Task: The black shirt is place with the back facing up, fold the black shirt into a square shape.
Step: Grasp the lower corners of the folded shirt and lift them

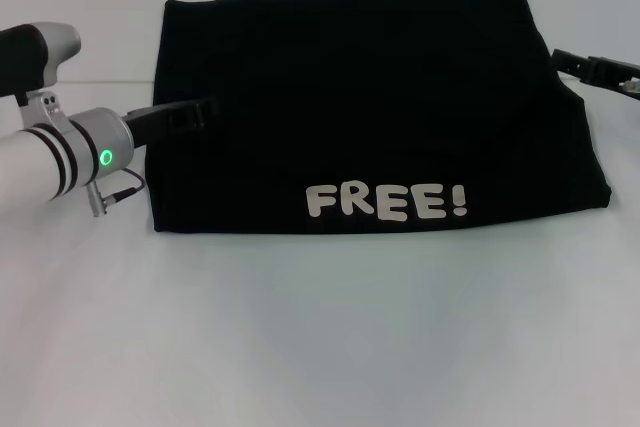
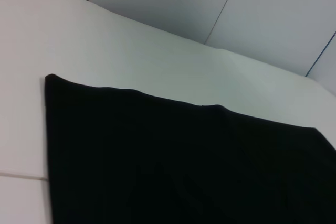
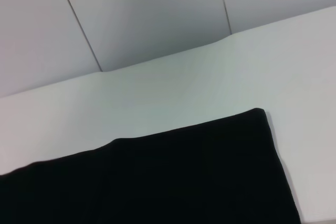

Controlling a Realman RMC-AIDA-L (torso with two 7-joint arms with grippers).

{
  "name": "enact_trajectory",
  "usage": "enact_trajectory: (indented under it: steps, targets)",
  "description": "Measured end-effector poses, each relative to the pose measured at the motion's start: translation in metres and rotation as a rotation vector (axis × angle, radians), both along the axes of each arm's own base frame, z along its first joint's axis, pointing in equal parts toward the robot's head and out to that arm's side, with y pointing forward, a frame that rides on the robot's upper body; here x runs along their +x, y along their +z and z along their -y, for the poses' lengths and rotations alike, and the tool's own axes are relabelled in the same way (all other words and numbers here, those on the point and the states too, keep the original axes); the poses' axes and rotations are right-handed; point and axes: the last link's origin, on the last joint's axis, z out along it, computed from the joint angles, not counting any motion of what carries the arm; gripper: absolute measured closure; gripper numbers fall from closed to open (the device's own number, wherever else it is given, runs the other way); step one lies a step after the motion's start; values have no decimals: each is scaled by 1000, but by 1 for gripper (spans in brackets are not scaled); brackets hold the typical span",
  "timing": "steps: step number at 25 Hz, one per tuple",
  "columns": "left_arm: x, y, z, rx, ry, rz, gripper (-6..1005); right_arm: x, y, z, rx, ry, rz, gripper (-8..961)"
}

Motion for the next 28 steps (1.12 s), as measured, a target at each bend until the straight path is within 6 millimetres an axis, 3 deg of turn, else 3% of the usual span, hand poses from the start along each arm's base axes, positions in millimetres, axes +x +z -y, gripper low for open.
enact_trajectory:
  steps: [4, 9, 16, 21, 24, 28]
  targets:
    - [-8, 11, -4, 33, 23, -42, 710, 2, 3, 3, 13, 5, -40, 156]
    - [-14, 24, -5, 62, 20, -60, 545, 7, 8, 9, 22, 12, -81, 156]
    - [-19, 35, 11, 26, -38, 2, 362, 16, 11, 21, -9, 35, -116, 157]
    - [-28, 44, 38, -38, -96, 66, 245, 17, 15, 36, -71, 106, -167, 157]
    - [-34, 47, 61, -93, -148, 95, 90, 18, 19, 48, -125, 161, -198, 157]
    - [-41, 46, 81, -160, -180, 73, 91, 23, 24, 60, -143, 177, -231, 156]
